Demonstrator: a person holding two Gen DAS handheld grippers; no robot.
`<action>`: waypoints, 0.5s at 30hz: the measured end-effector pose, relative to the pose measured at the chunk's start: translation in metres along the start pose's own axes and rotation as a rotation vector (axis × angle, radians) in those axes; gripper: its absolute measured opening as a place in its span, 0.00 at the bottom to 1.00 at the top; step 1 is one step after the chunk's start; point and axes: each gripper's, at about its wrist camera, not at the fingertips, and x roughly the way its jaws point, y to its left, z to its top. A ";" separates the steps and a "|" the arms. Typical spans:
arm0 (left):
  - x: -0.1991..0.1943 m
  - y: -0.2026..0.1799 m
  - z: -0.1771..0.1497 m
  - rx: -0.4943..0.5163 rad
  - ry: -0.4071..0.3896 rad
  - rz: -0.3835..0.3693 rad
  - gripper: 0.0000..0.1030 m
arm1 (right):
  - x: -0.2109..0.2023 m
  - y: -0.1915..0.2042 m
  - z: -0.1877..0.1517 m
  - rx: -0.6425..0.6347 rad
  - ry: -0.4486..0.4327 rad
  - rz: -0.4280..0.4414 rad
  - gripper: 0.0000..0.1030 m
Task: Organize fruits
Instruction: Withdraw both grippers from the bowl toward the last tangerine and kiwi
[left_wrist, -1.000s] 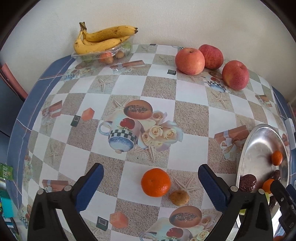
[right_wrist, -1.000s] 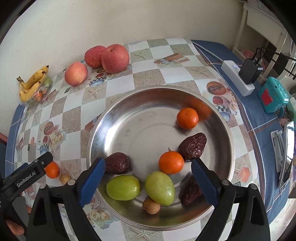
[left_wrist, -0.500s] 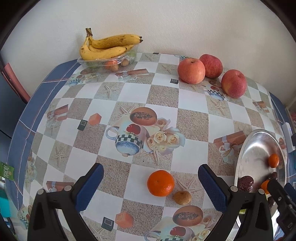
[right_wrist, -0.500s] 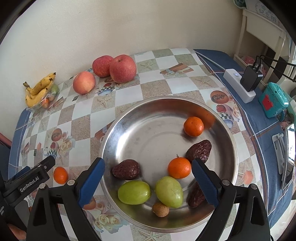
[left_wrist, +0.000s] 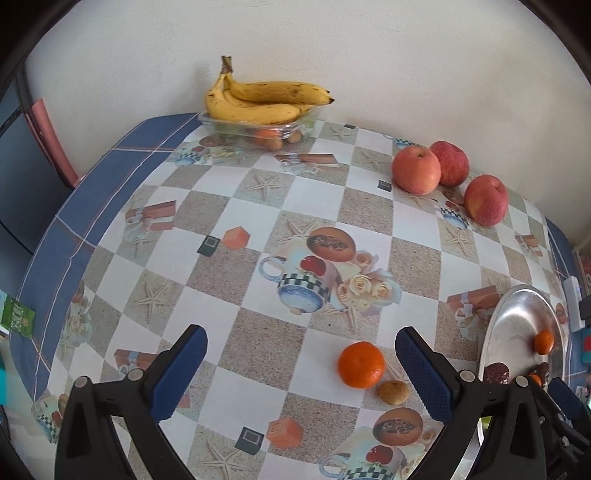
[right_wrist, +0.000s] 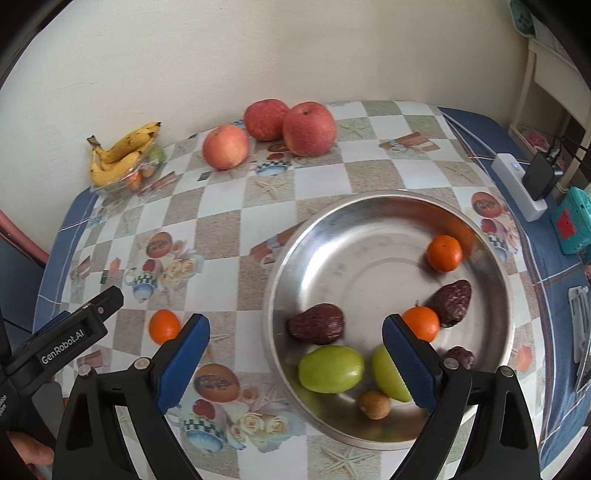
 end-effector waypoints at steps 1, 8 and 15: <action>0.000 0.003 0.000 -0.008 0.005 -0.005 1.00 | 0.000 0.003 0.000 -0.007 -0.001 0.013 0.92; -0.001 0.012 0.004 -0.024 -0.010 -0.001 1.00 | 0.002 0.032 -0.004 -0.094 0.007 0.071 0.92; 0.011 0.008 -0.001 -0.012 0.054 -0.068 1.00 | 0.007 0.057 -0.009 -0.150 0.012 0.127 0.91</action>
